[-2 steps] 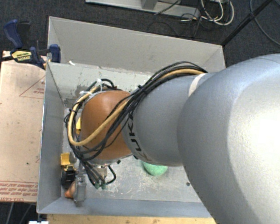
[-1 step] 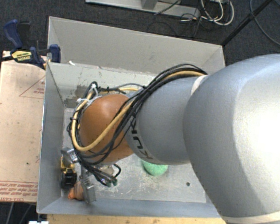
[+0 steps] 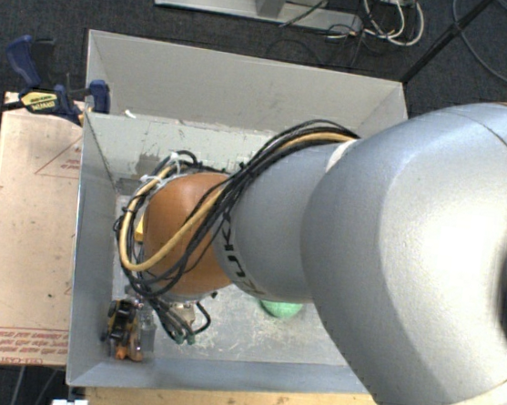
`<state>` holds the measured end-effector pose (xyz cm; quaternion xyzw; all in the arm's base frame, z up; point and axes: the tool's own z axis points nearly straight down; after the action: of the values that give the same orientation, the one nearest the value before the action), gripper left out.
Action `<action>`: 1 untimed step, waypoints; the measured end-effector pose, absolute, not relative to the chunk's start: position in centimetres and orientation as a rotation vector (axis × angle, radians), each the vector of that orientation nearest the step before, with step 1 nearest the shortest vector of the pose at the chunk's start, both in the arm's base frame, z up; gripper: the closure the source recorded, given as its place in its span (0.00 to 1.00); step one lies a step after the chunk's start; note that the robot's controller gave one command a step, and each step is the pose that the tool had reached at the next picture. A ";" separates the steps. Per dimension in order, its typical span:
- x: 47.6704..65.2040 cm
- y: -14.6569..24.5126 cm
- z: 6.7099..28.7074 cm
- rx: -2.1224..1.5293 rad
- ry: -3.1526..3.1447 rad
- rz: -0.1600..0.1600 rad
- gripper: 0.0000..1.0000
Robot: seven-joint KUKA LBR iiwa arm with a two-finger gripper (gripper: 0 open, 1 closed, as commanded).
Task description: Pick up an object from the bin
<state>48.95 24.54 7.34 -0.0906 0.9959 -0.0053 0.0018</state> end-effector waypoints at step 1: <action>49.0 24.5 7.3 -0.283 3.125 -0.017 1.00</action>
Offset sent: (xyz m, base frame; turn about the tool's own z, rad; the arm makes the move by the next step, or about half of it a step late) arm 0.0000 0.0001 0.0997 0.0000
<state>48.96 24.53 7.34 -0.0903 0.9959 -0.0053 0.0017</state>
